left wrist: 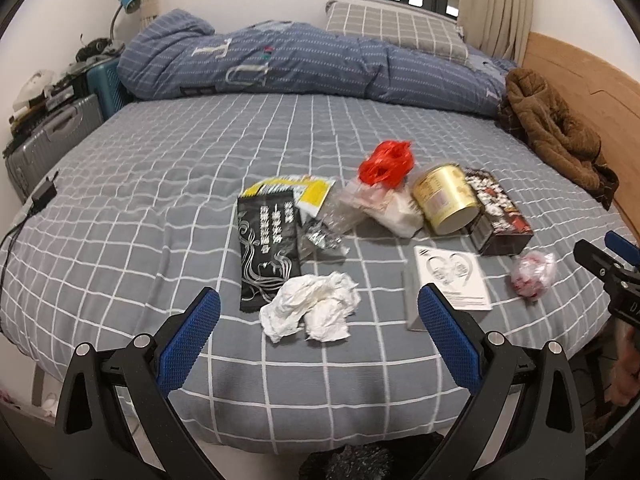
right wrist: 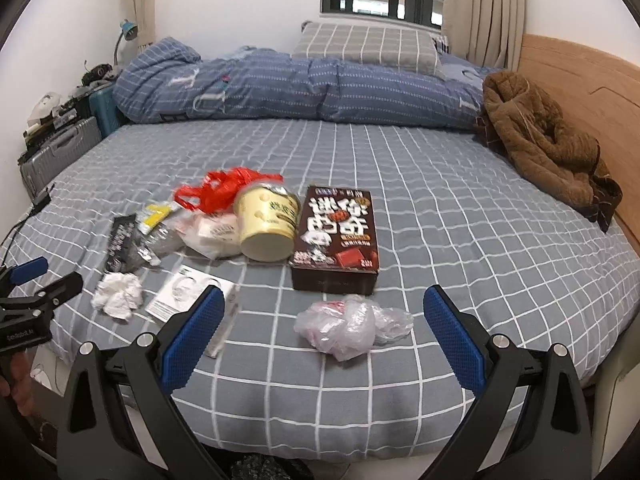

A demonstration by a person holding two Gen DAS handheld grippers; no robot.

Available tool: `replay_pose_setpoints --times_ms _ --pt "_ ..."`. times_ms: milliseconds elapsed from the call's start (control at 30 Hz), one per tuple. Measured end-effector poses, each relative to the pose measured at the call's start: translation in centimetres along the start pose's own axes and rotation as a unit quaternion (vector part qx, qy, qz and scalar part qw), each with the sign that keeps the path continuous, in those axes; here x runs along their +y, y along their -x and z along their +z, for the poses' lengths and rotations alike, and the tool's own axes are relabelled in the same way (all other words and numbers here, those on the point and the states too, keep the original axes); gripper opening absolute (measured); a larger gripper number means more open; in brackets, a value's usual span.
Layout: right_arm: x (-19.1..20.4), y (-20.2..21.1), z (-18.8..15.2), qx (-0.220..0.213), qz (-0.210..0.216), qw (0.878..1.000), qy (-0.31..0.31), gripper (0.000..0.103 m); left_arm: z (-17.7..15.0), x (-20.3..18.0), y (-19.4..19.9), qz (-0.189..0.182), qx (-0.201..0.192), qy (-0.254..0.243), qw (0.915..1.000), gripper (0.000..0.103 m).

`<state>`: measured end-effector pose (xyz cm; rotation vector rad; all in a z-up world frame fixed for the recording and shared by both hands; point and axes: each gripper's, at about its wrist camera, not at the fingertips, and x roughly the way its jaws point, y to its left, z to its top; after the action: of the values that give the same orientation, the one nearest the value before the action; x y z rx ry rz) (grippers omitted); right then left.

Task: Collect trash
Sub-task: 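Grasp the crumpled white tissue with the left tool while the right tool grasps the clear plastic bag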

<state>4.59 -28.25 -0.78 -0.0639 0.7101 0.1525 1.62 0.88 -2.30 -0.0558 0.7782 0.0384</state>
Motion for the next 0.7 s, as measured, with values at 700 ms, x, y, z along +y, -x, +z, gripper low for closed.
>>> replay_pose_setpoints --times_ms 700 --pt "-1.8 -8.8 -1.8 0.100 -0.011 0.995 0.019 0.078 -1.4 -0.7 -7.9 0.013 0.071 -0.030 0.9969 0.078"
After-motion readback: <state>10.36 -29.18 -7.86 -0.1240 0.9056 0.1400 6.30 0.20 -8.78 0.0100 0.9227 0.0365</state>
